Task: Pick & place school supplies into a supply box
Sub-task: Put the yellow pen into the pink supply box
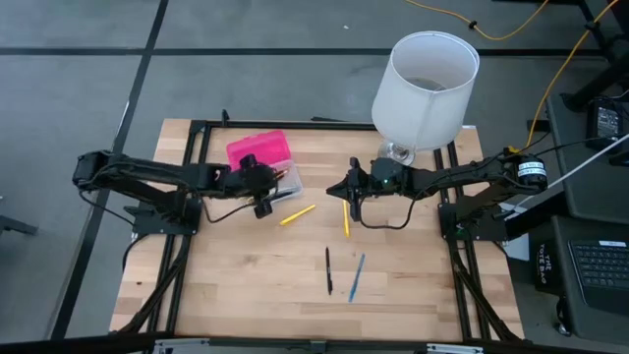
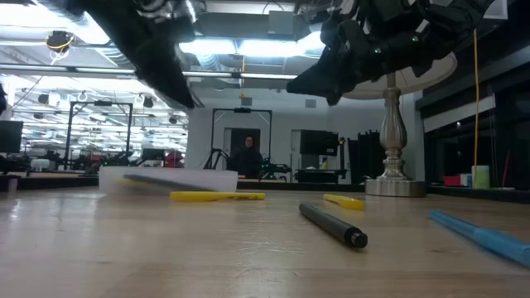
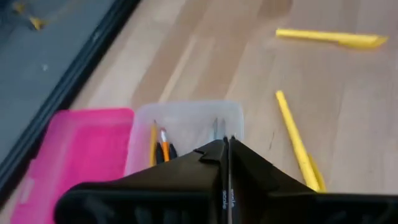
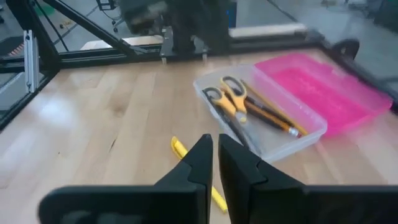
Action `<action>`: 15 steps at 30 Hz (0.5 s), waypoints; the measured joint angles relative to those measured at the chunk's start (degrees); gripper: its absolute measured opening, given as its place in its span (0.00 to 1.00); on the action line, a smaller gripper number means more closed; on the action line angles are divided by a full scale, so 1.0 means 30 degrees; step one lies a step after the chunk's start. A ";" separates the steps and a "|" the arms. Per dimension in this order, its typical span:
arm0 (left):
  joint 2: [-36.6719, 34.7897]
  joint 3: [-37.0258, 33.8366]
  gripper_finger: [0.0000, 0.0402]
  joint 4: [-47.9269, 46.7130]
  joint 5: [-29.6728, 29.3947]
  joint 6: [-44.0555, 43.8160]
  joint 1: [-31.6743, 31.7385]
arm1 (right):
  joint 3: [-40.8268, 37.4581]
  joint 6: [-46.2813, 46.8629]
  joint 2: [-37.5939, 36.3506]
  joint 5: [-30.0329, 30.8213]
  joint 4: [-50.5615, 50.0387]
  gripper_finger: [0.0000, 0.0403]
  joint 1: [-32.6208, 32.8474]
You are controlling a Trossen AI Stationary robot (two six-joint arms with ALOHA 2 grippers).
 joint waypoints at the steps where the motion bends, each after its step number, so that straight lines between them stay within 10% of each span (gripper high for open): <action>1: -0.0231 -0.0113 0.02 0.0221 -0.0260 0.0003 -0.0439 | 0.0000 0.0285 0.0000 0.0000 -0.0179 0.08 -0.0002; 15: -0.1827 -0.5424 0.00 0.8825 -0.0273 -0.0576 -0.5260 | 0.0000 0.3040 0.0000 0.0581 -0.3060 0.06 0.1494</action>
